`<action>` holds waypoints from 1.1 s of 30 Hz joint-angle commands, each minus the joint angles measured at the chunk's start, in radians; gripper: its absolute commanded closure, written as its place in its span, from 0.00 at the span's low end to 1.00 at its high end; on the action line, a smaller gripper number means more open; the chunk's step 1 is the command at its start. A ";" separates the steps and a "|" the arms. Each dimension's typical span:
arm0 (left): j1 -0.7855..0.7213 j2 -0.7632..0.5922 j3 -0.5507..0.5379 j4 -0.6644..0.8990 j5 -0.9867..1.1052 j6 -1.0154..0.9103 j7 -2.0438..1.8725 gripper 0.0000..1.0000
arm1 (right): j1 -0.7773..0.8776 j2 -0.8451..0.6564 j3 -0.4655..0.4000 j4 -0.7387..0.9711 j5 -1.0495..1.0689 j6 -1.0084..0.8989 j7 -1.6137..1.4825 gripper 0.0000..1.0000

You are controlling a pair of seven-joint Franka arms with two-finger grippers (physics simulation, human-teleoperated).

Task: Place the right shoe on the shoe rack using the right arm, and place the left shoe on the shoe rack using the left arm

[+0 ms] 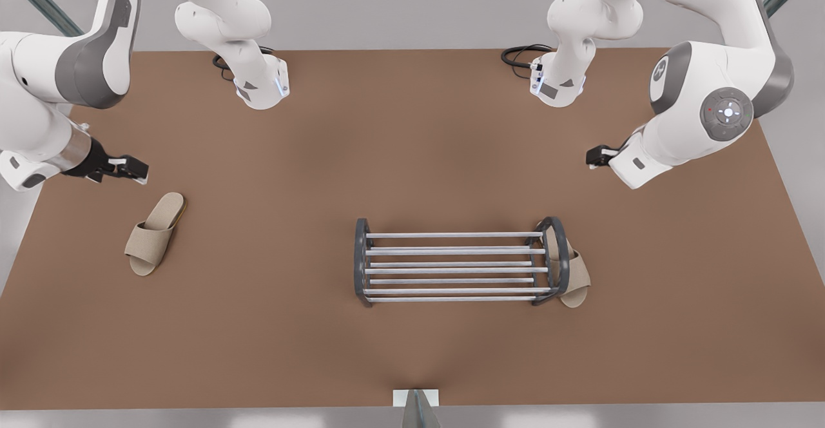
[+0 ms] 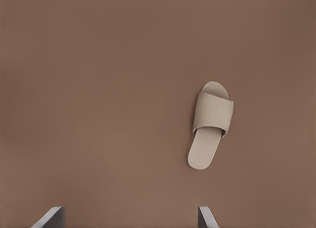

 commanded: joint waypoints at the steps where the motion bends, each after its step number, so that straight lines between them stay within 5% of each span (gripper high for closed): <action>1: 0.000 0.003 0.000 0.001 0.001 0.011 0.007 0.00 | 0.002 0.000 -0.001 0.001 0.001 0.017 -0.012 0.00; 4: 0.001 0.008 0.026 0.001 -0.023 0.016 0.008 0.00 | -0.034 0.005 -0.005 -0.018 -0.003 -0.001 -0.126 0.00; 5: 0.015 0.033 0.180 -0.069 -0.281 0.107 0.112 0.00 | -0.115 0.011 -0.005 -0.054 -0.021 0.078 -0.293 0.00; 8: 0.014 -0.017 0.195 -0.457 -0.436 0.681 0.394 0.00 | -0.374 0.088 -0.004 -0.197 -0.009 0.453 -0.806 0.00; 9: 0.009 -0.017 0.247 -0.548 -0.632 0.813 0.664 0.00 | -0.435 0.112 -0.004 -0.254 0.046 0.583 -0.936 0.00; 11: 0.012 -0.020 0.276 -0.633 -0.707 0.946 0.845 0.00 | -0.503 0.152 -0.004 -0.346 0.186 0.773 -1.107 0.00; 12: 0.006 -0.018 0.273 -0.736 -0.970 1.098 1.129 0.00 | -0.528 0.171 -0.004 -0.393 0.246 0.880 -1.199 0.00; 20: 0.014 0.002 0.280 -0.965 -2.067 1.243 2.191 0.00 | -0.529 0.292 0.007 -0.552 0.925 1.358 -1.989 0.00; 23: -0.009 0.003 0.276 -1.034 -2.376 1.243 2.170 0.00 | -0.525 0.276 0.008 -0.636 0.970 1.442 -2.099 0.00; 25: -0.031 0.003 0.216 -1.029 -2.443 1.266 1.687 0.00 | -0.525 0.276 0.010 -0.676 0.975 1.485 -2.167 0.00; 29: -0.028 0.023 0.195 -0.985 -2.757 1.272 1.420 0.00 | -0.523 0.269 0.024 -0.740 1.094 1.494 -2.276 0.00; 33: -0.029 0.048 0.195 -0.962 -2.771 1.270 0.936 0.00 | -0.495 0.276 0.038 -0.777 1.206 1.514 -2.276 0.00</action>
